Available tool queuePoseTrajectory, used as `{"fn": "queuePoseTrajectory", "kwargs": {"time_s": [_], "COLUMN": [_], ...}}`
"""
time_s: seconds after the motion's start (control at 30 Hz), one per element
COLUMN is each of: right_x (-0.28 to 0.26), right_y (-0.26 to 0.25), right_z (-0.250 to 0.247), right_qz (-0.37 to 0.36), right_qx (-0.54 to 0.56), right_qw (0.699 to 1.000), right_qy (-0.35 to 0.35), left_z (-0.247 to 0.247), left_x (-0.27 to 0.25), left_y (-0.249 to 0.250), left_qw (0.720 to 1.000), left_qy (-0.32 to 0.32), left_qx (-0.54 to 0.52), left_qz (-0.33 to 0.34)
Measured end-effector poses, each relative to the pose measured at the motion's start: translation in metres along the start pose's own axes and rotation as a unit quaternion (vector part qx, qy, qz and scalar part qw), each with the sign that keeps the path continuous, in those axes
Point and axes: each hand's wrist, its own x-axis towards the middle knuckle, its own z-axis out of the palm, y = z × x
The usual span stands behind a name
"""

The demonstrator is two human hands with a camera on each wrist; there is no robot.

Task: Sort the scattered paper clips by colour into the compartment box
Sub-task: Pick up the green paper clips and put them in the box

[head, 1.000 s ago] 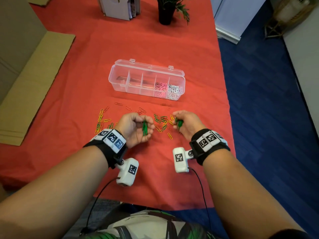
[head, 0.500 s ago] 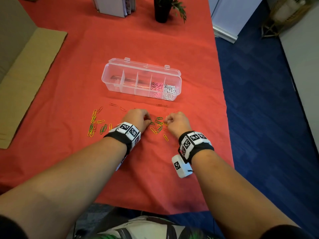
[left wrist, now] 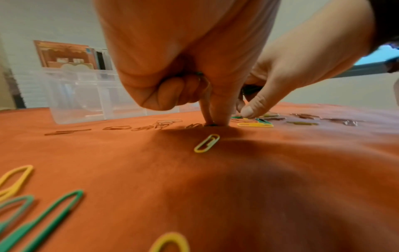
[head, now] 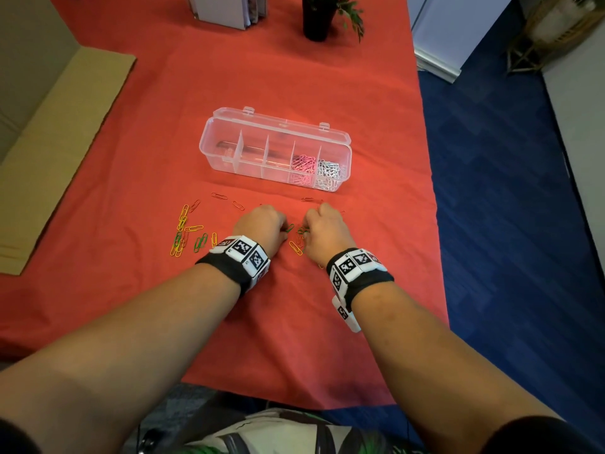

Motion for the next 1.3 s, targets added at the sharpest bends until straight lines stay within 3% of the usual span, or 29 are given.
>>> {"fn": "queuePoseTrajectory", "kwargs": {"time_s": [0.23,0.33,0.47,0.53,0.6,0.67,0.73,0.77,0.8,0.83,0.87,0.97,1.03,1.13,1.3], "right_x": [0.003,0.004,0.003,0.003,0.001,-0.005,-0.013,-0.016,-0.018,-0.018,-0.017,-0.014,-0.018,-0.029,-0.035], "right_y": [0.002,0.011,0.024,0.027,0.023,0.02,0.018,0.018,0.017,0.016,0.015,0.007,0.002,-0.005,-0.008], "right_z": [-0.006,-0.013,-0.019,-0.02,-0.024,-0.03,-0.039,-0.042,-0.041,-0.039,-0.035,-0.026,-0.019,-0.007,0.005], "right_qz": [0.035,0.082,0.12,0.143,0.176,0.229,0.265,0.271,0.277,0.285,0.291,0.236,0.17,0.132,0.094], "right_qx": [0.074,0.141,0.188,0.246,0.34,0.47,0.59,0.622,0.631,0.617,0.58,0.362,0.194,0.079,0.001], "right_qw": [0.996,0.986,0.973,0.955,0.919,0.846,0.753,0.722,0.709,0.718,0.746,0.888,0.954,0.986,0.995], "right_qy": [-0.039,-0.035,-0.061,-0.078,-0.091,-0.105,-0.123,-0.135,-0.146,-0.151,-0.151,-0.159,-0.15,-0.071,-0.017], "left_z": [0.007,0.007,0.001,0.001,0.0,-0.005,-0.015,-0.018,-0.019,-0.019,-0.017,-0.005,-0.002,0.003,0.003], "left_x": [-0.001,-0.002,-0.003,-0.002,-0.002,-0.003,-0.005,-0.005,-0.004,-0.003,-0.002,0.004,0.002,-0.002,-0.006], "left_y": [-0.005,-0.005,-0.003,-0.004,-0.002,0.003,0.008,0.008,0.008,0.008,0.007,0.006,0.005,0.004,0.01], "left_qw": [1.0,0.991,0.956,0.924,0.881,0.819,0.739,0.701,0.675,0.674,0.704,0.89,0.957,0.993,0.999], "left_qy": [-0.007,0.025,0.032,0.02,0.006,-0.023,-0.058,-0.073,-0.083,-0.085,-0.072,0.003,0.011,0.015,0.017], "left_qx": [-0.018,-0.124,-0.278,-0.367,-0.457,-0.553,-0.644,-0.676,-0.693,-0.689,-0.66,-0.428,-0.275,-0.115,-0.034], "left_qz": [-0.001,-0.04,-0.083,-0.107,-0.126,-0.15,-0.191,-0.217,-0.239,-0.252,-0.253,-0.157,-0.094,-0.028,-0.003]}}
